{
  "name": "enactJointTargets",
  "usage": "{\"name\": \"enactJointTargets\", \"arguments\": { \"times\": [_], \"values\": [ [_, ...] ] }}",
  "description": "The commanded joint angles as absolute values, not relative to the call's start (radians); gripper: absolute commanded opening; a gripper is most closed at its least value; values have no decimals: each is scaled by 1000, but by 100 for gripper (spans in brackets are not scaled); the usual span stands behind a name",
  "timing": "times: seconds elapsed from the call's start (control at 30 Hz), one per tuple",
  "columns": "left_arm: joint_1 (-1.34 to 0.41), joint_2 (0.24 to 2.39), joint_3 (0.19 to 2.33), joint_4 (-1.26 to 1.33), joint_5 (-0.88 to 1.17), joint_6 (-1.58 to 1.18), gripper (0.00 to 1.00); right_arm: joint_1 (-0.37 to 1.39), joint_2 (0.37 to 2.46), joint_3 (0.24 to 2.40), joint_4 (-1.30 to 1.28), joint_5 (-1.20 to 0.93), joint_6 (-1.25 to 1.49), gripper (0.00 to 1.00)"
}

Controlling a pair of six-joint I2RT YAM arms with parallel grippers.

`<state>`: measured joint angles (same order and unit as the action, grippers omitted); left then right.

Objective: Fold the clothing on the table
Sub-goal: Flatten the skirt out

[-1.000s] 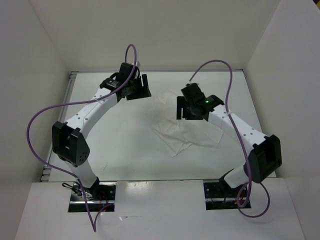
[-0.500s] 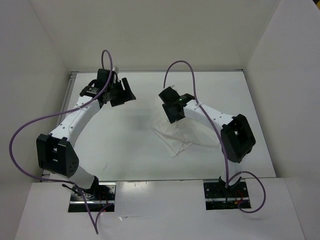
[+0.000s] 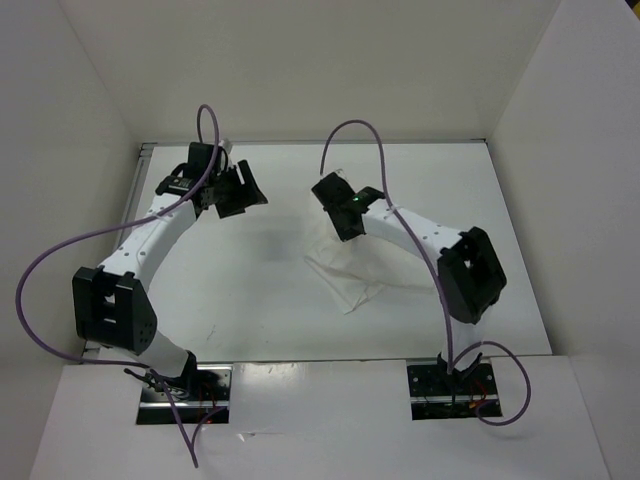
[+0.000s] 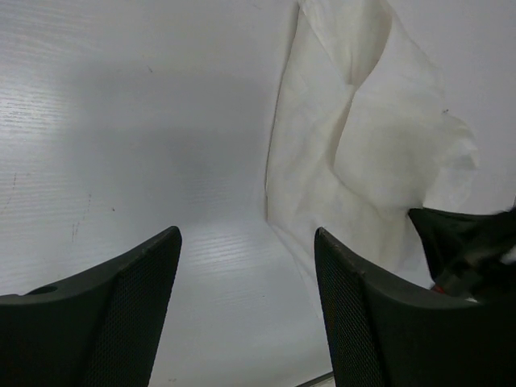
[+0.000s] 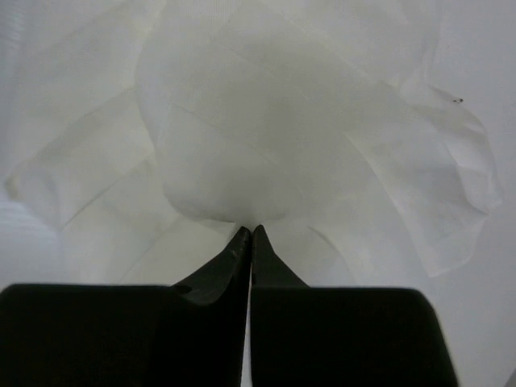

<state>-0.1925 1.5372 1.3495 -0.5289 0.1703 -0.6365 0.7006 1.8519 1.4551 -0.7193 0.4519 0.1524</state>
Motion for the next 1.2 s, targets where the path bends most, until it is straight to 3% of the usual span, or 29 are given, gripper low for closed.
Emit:
{"name": "enactJointTargets", "arguments": {
  "times": [0.0,0.3,0.43,0.6,0.8,0.83,0.87,0.9,1.03,1.17],
  "values": [
    [-181,1489,1324,-488,196,-649,74,718,1599,1560,-767,379,224,0],
    [-163,1456,1267,-479,196,-658,74,793,1316,1667,-962,-24,353,0],
    [-153,1436,1267,-479,196,-658,74,793,1229,1726,-937,-22,426,0],
    [-153,1436,1267,-469,206,-658,74,516,1239,1706,-841,-93,437,0],
    [-153,1456,1267,-469,227,-658,74,209,1475,1560,-675,-212,457,0],
    [-153,1456,1267,-469,239,-658,74,172,1517,1548,-642,-177,469,5],
    [-153,1456,1267,-469,262,-647,74,155,1599,1536,-591,-154,482,36],
    [-153,1456,1243,-447,287,-632,74,141,1641,1536,-572,-140,482,46],
    [-192,1434,1181,-397,394,-557,74,118,1729,1580,-559,-48,494,51],
    [-265,1434,1082,-351,491,-515,74,225,1629,1591,-590,66,446,57]
  ]
}}
